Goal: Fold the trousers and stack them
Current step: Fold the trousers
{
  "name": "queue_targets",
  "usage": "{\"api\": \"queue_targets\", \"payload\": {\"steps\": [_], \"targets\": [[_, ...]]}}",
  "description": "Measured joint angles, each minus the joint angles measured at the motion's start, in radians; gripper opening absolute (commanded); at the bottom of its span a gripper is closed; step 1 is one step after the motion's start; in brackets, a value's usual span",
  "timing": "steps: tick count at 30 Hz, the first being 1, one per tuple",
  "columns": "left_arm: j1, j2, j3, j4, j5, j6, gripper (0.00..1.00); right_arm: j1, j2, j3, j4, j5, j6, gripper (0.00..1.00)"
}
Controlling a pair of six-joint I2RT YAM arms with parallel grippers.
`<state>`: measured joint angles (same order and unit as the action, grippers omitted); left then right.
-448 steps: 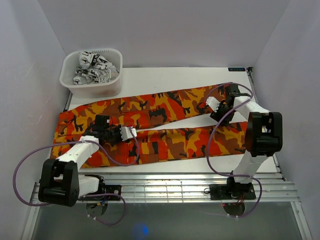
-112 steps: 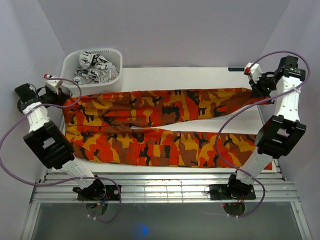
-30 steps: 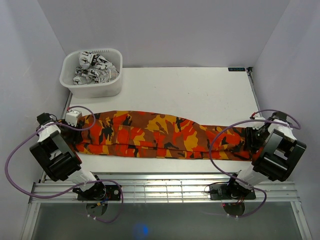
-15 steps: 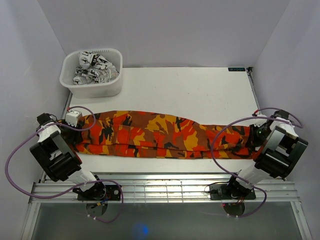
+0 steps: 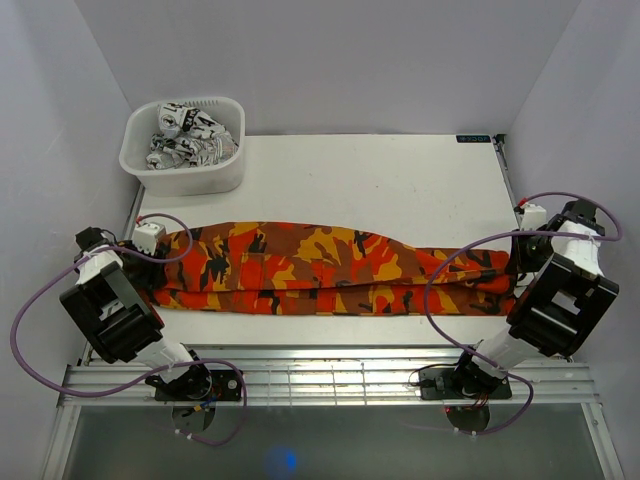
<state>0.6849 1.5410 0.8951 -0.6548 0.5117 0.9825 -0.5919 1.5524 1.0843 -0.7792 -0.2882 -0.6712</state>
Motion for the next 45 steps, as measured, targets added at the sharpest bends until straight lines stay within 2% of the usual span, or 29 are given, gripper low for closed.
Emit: {"api": "queue_targets", "payload": {"steps": [7,13,16,18,20,21,22,23,26,29,30,31,34,35,36,41,45], "targets": [[0.0,0.0,-0.003,-0.002,-0.005,0.005,0.6,-0.004,-0.021,0.009,-0.004,-0.053,-0.063,0.08],[0.0,0.003,-0.003,-0.004,-0.006,0.002,0.6,-0.002,-0.064,0.139,-0.029,-0.178,-0.151,0.08],[0.0,0.005,-0.003,-0.004,-0.006,0.0,0.6,-0.004,-0.121,0.113,-0.02,-0.215,-0.231,0.08],[0.0,0.005,-0.005,-0.003,-0.006,0.0,0.6,-0.008,-0.17,0.04,0.013,-0.223,-0.297,0.08],[0.0,0.005,-0.006,0.0,-0.007,0.0,0.6,-0.021,-0.216,-0.067,0.029,-0.219,-0.372,0.33],[0.0,0.005,-0.008,0.002,-0.007,0.0,0.61,-0.031,-0.233,-0.129,0.042,-0.207,-0.408,0.52],[0.0,0.005,-0.009,0.003,-0.007,0.001,0.61,-0.042,-0.241,-0.185,0.042,-0.19,-0.437,0.96],[0.0,0.005,-0.01,0.004,-0.008,0.002,0.62,-0.057,-0.243,-0.232,0.037,-0.174,-0.465,0.9],[0.0,0.005,-0.01,0.004,-0.008,0.005,0.62,-0.121,-0.243,-0.292,0.01,-0.146,-0.535,0.9],[0.0,0.005,-0.01,0.002,-0.007,0.009,0.62,-0.17,-0.241,-0.251,-0.026,-0.139,-0.538,0.98],[0.0,0.005,-0.01,0.001,-0.007,0.011,0.62,-0.178,-0.234,-0.216,-0.048,-0.14,-0.522,0.98],[0.0,0.005,-0.01,0.0,-0.007,0.013,0.62,-0.181,-0.224,-0.172,-0.066,-0.141,-0.5,0.87],[0.0,0.004,-0.01,-0.003,-0.007,0.02,0.62,-0.187,-0.164,-0.03,-0.113,-0.153,-0.404,0.74],[0.0,0.003,-0.01,-0.003,-0.007,0.023,0.62,-0.187,-0.139,0.004,-0.121,-0.158,-0.358,0.65],[0.0,0.002,-0.01,-0.004,-0.007,0.025,0.62,-0.188,-0.116,0.023,-0.124,-0.16,-0.319,0.64],[0.0,0.002,-0.01,-0.007,-0.007,0.031,0.62,-0.193,-0.037,0.001,-0.177,-0.19,-0.143,0.85],[0.0,0.002,-0.009,-0.011,-0.007,0.031,0.62,-0.183,-0.034,-0.023,-0.224,-0.233,-0.161,0.87]]}}
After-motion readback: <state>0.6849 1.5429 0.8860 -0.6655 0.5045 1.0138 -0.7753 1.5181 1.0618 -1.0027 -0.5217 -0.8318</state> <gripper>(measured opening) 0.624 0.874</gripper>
